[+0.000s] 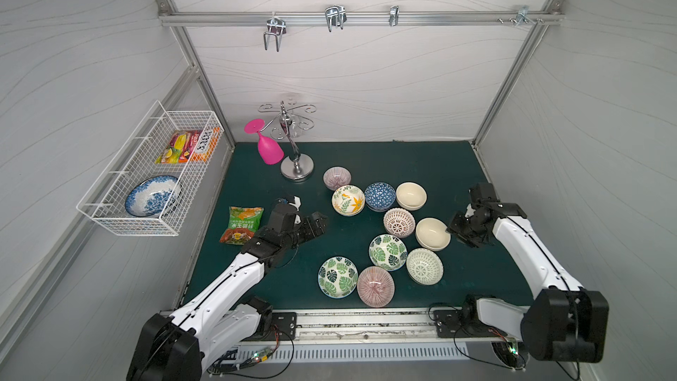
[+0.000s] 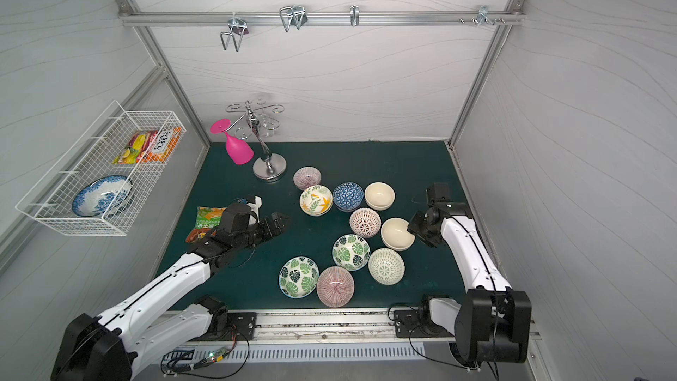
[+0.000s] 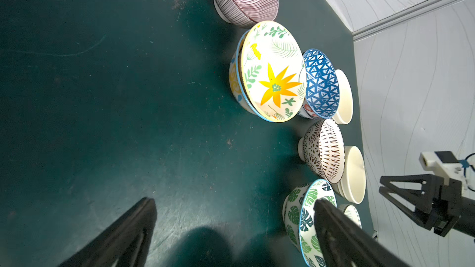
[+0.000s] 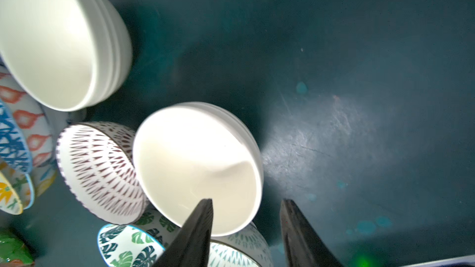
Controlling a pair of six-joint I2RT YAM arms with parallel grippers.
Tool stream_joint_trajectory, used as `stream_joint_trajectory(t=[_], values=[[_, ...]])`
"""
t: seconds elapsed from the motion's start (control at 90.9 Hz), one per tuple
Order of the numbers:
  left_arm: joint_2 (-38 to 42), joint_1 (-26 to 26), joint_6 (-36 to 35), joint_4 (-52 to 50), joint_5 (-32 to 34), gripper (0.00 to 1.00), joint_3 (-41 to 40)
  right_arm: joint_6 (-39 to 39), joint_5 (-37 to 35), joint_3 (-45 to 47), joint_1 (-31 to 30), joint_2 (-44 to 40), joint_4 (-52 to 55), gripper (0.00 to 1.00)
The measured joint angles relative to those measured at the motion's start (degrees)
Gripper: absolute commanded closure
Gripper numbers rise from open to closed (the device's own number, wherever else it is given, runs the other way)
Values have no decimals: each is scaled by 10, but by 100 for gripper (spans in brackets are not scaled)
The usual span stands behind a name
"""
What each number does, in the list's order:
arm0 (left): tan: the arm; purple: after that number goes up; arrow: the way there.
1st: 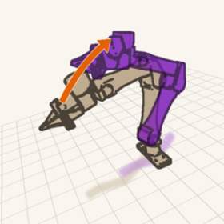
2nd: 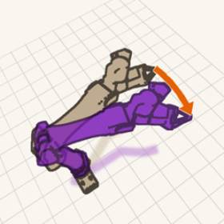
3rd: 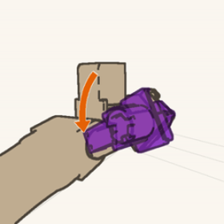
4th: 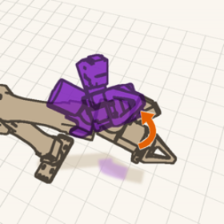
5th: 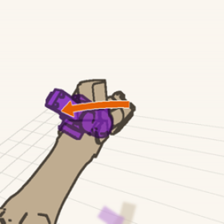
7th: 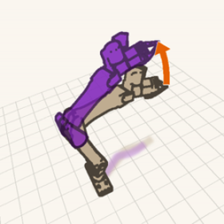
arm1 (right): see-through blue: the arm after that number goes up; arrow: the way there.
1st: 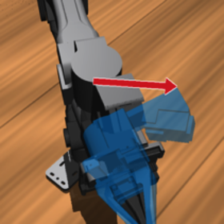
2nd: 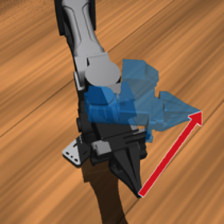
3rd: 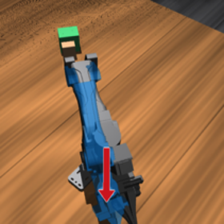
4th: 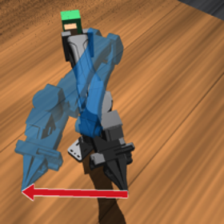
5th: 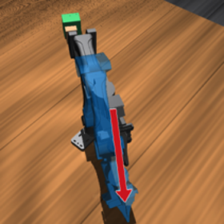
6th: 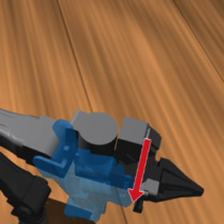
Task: Stack the bowls
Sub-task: Pick up the bowl from the center of the board.
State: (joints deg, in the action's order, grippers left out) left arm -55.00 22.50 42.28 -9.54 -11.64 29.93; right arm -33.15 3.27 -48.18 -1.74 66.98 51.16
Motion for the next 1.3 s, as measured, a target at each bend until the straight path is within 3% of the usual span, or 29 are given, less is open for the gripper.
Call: stream_joint_trajectory(t=[0.418, 0.968, 1.299], values=[[21, 0, 4, -1, 0, 0, -2, -16, 2, 42, 0, 40, -20, 59], [5, 0, 4, -1, 0, 0, -2, -20, -12, 45, 21, 44, -56, 100], [3, 0, 4, -1, 0, 0, -2, -4, -21, -4, 55, 13, -19, 100]])
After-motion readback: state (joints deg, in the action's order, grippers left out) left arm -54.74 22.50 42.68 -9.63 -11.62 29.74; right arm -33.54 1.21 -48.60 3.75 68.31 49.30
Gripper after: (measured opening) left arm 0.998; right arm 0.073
